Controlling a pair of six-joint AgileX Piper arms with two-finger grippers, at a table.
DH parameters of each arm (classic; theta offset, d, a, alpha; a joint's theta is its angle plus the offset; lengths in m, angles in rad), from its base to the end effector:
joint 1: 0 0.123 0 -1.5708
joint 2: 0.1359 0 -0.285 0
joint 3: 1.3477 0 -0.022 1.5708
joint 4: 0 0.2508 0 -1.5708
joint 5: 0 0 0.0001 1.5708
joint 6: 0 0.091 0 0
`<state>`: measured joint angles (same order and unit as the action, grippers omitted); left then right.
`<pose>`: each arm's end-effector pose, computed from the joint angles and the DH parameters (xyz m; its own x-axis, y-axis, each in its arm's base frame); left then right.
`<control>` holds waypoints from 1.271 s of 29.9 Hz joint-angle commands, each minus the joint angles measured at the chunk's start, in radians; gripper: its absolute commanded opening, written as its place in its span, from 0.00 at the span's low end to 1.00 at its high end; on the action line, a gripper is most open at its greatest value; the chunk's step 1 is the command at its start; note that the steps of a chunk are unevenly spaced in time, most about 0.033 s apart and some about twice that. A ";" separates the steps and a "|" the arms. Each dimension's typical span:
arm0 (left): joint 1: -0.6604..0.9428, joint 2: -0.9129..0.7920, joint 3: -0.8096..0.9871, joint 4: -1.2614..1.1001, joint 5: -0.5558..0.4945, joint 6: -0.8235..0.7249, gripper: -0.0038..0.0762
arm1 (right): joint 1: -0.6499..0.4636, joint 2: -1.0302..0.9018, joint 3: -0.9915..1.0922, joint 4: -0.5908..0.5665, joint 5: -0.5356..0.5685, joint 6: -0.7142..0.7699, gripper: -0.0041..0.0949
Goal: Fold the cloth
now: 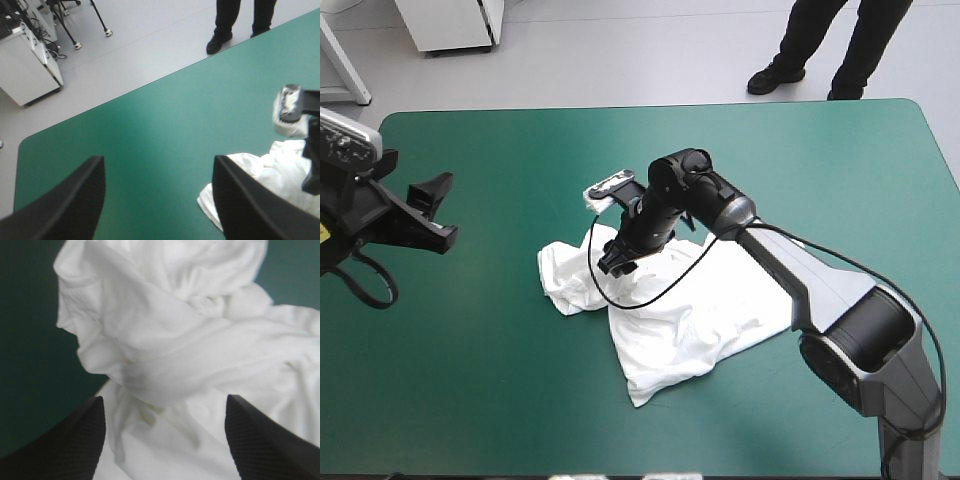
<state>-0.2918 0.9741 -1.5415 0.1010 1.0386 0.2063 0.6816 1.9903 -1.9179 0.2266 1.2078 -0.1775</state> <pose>0.1392 -0.0335 0.5146 -0.2917 0.3527 -0.8891 0.2934 0.9177 0.2678 0.3251 0.2884 0.3084 -0.6512 -0.6488 -0.3938 -0.7432 0.6503 0.1576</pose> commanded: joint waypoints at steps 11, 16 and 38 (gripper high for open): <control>-0.003 0.008 -0.029 0.152 0.151 -0.080 0.62 | -0.004 -0.493 0.142 -0.432 0.040 0.271 0.70; -0.003 0.138 -0.029 0.153 0.148 -0.080 0.62 | -0.075 -0.678 0.299 -0.476 0.040 0.341 0.66; 0.094 0.753 -0.029 -0.086 0.071 -0.035 0.62 | -0.322 -0.906 0.488 -0.434 0.040 0.272 0.64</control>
<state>-0.1979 1.7408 -1.5464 0.0680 1.1432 0.1655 0.3685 1.0925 -1.4096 -0.2072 1.2480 0.1133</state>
